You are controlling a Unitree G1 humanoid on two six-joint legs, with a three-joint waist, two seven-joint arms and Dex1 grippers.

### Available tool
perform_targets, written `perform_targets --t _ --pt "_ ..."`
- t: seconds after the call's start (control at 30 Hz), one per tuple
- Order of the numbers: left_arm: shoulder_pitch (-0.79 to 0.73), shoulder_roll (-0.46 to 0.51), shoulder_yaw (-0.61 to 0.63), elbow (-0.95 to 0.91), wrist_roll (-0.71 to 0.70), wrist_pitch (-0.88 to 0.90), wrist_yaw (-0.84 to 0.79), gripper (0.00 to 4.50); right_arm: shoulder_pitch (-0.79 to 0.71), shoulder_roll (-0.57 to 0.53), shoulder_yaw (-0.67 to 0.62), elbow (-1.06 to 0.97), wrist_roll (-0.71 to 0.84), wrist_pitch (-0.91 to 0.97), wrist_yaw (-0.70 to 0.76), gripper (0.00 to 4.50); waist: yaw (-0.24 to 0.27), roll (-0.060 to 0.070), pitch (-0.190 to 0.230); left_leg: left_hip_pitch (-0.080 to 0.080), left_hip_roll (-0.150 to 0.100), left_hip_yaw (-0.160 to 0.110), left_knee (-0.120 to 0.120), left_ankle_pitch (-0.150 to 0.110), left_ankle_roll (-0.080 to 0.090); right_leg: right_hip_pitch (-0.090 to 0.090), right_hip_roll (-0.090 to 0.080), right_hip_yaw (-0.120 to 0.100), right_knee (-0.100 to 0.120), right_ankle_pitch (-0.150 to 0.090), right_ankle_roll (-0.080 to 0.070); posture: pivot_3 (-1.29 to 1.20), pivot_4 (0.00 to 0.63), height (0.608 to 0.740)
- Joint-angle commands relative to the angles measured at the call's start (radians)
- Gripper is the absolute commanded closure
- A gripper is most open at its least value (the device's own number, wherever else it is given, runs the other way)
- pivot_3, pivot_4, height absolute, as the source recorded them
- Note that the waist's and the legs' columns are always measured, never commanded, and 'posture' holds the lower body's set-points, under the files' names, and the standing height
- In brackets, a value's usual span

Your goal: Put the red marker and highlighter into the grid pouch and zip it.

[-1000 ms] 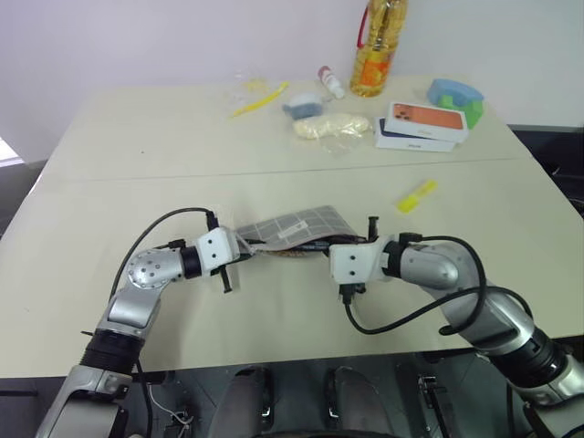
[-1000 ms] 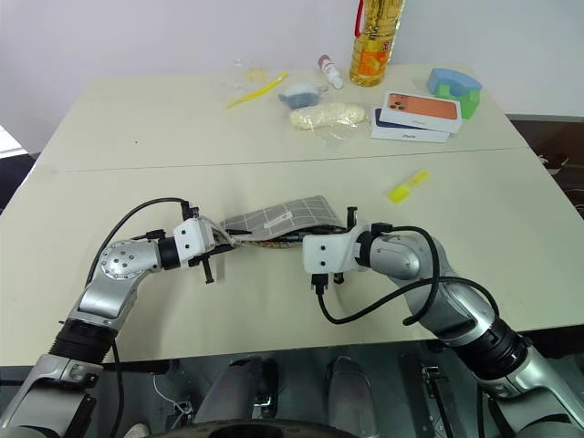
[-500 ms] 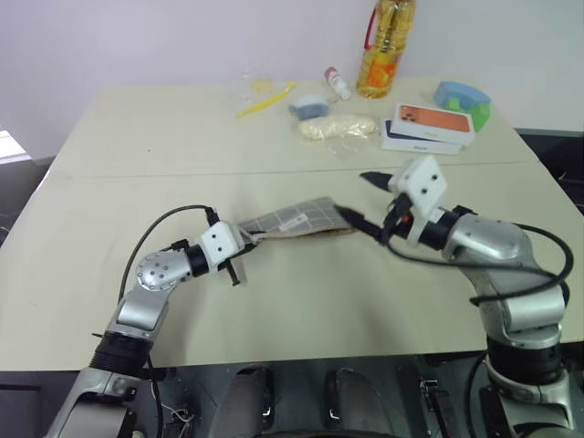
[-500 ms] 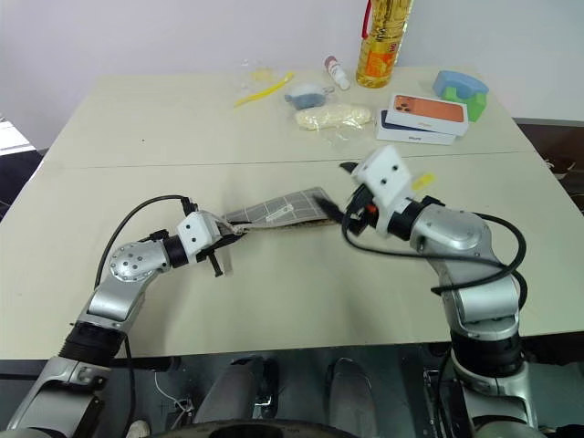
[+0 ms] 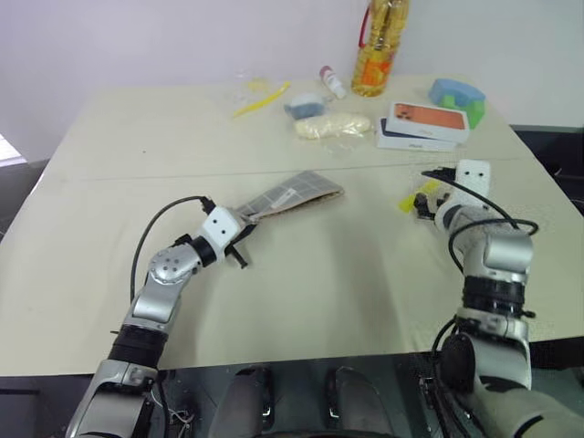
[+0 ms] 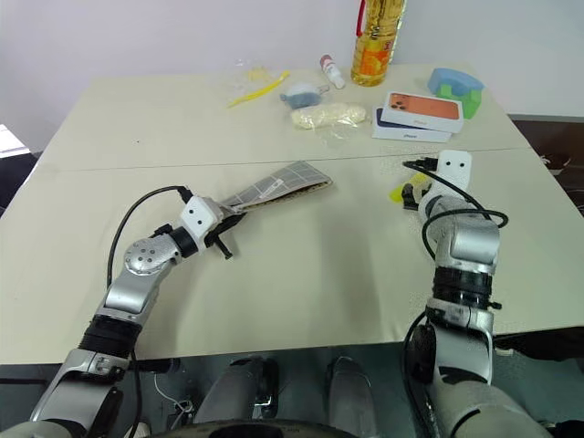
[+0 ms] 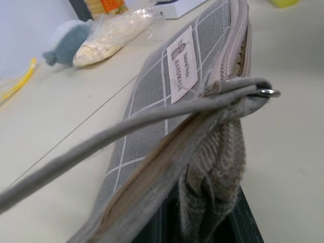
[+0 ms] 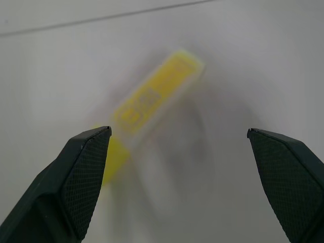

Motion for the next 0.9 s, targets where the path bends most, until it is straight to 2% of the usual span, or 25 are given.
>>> perform_targets --t 0.03,0.23,0.27,0.33,0.5,0.53,0.6,0.7,0.83,0.9 --pt "-0.008 -0.001 0.004 -0.025 0.0 0.0 0.002 4.5 -0.079 0.011 -0.033 0.096 0.037 -0.047 -0.028 0.03 -0.003 0.0 0.0 0.0 0.0 0.0 0.0 0.0 0.0 0.0 0.0 0.0 0.0 0.0 0.0 0.0 0.15 0.74" --pt "-0.002 0.001 0.008 -0.037 -0.004 0.003 0.0 4.5 -0.157 0.028 -0.111 0.284 0.079 -0.061 -0.15 0.03 -0.009 0.0 0.0 0.0 0.0 0.0 0.0 0.001 -0.002 0.0 0.0 0.0 0.0 0.0 0.0 0.0 0.15 0.74" --pt "-0.001 0.001 0.009 -0.039 -0.004 0.002 -0.001 4.5 -0.159 0.029 -0.116 0.294 0.084 -0.058 -0.164 0.27 -0.008 0.0 0.0 0.0 0.0 0.0 0.0 0.002 -0.003 0.0 0.0 0.0 0.0 0.0 0.0 0.0 0.15 0.74" --pt "0.002 0.003 0.011 -0.042 -0.005 0.003 0.0 4.5 -0.152 0.031 -0.106 0.287 0.089 -0.046 -0.171 0.9 -0.008 0.0 0.0 0.0 0.0 0.0 0.0 0.001 -0.002 0.001 0.0 0.0 0.0 0.0 0.0 0.0 0.15 0.74" --pt "0.005 0.006 0.014 -0.046 -0.005 0.006 0.002 4.5 -0.112 0.041 -0.06 0.19 0.098 -0.009 -0.165 3.42 -0.008 0.0 0.0 0.0 0.0 0.0 0.0 0.0 0.0 0.001 0.0 0.0 0.0 0.0 0.0 0.0 0.15 0.74" --pt "0.004 0.006 0.015 -0.046 -0.005 0.007 0.002 4.5 -0.101 0.041 -0.048 0.166 0.098 -0.003 -0.16 3.69 -0.008 0.0 0.0 0.0 0.0 0.0 0.0 0.0 0.0 0.001 0.0 0.0 0.0 0.0 0.0 0.0 0.15 0.74" --pt "-0.001 0.006 0.015 -0.041 -0.004 0.008 0.002 4.5 -0.063 0.031 -0.011 0.092 0.106 0.001 -0.117 3.69 -0.007 0.0 0.0 0.0 0.0 0.0 0.0 0.0 0.0 0.001 0.0 0.0 0.0 0.0 0.0 0.0 0.15 0.74" --pt "-0.017 0.011 0.022 -0.023 -0.007 0.007 -0.001 4.5 0.035 -0.03 0.131 -0.107 0.098 -0.022 0.024 3.69 -0.007 0.0 0.0 -0.001 0.0 -0.001 0.0 -0.001 0.001 0.001 0.0 0.0 -0.001 0.0 0.0 0.0 0.15 0.74" --pt "-0.041 0.016 0.041 -0.003 -0.039 0.019 -0.02 4.5 0.189 -0.221 0.382 -0.403 0.04 -0.172 0.283 3.69 -0.01 0.001 0.0 -0.002 0.0 0.0 0.0 -0.001 0.002 -0.002 0.0 0.001 -0.001 0.0 0.0 0.0 0.15 0.74" --pt "-0.046 0.018 0.045 -0.001 -0.051 0.022 -0.033 4.5 0.233 -0.285 0.431 -0.485 0.025 -0.241 0.357 3.69 -0.011 0.001 0.0 -0.002 0.0 0.0 0.0 -0.001 0.002 -0.002 0.0 0.001 -0.001 0.0 0.0 0.0 0.15 0.74"
